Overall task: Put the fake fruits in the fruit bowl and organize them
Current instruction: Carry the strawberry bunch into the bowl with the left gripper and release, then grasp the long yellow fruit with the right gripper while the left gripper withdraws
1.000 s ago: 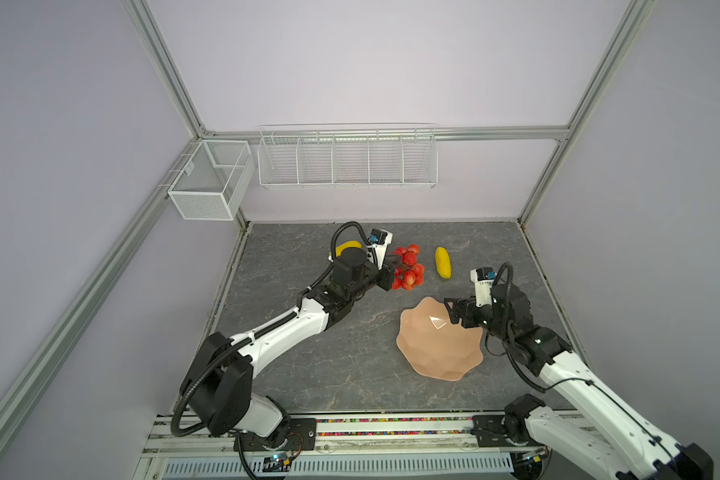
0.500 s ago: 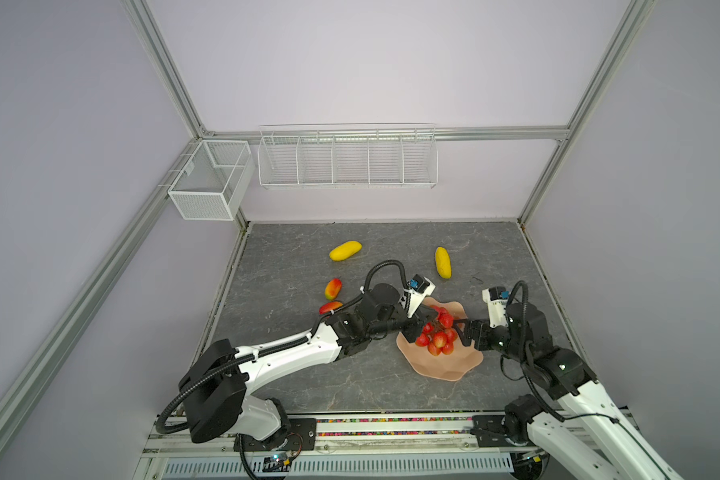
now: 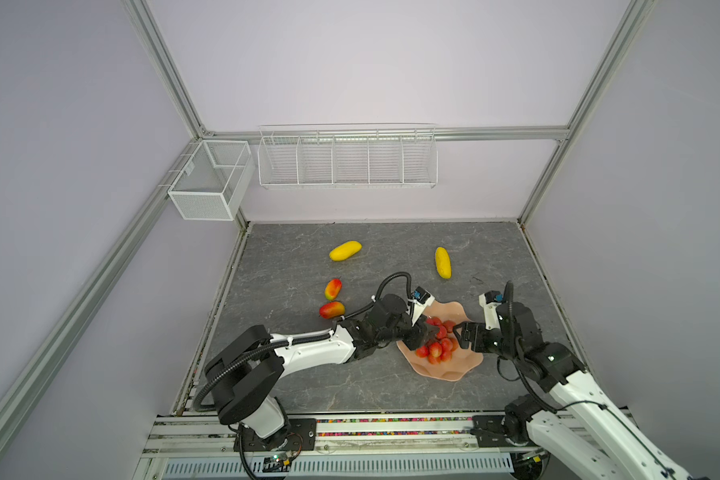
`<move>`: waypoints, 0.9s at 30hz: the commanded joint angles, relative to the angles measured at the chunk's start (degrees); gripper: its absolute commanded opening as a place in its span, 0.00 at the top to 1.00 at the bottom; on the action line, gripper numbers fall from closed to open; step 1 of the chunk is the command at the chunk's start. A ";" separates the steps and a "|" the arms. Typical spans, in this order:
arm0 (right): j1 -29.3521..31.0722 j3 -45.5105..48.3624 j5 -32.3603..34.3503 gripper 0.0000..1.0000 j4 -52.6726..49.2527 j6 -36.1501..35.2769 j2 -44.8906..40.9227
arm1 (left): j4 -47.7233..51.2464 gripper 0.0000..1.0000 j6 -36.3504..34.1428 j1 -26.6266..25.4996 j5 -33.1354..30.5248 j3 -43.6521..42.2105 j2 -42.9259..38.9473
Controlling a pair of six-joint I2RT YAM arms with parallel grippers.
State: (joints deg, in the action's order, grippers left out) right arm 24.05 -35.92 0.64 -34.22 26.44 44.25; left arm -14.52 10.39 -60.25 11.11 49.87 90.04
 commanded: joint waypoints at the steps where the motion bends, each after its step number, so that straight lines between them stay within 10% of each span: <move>1: -1.40 -5.92 3.65 0.11 4.80 -3.26 7.99 | 0.77 0.21 -1.36 -0.31 -4.15 -0.09 -3.99; 7: -8.96 -19.12 -1.14 0.11 13.63 -8.42 31.41 | 8.91 0.01 -5.27 1.17 -13.63 4.44 -6.96; 17: -11.92 -46.39 -1.55 0.01 15.33 -15.11 67.00 | 12.06 0.01 -5.98 11.04 -4.42 10.58 -4.95; 27: -14.25 -57.86 -0.80 0.19 10.02 -15.69 80.24 | 7.55 0.01 -3.16 12.57 -3.21 8.73 -3.75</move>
State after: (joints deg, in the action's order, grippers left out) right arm 11.33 -92.05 0.14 -22.22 11.42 124.05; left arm -4.49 5.74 -48.25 6.68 59.24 85.45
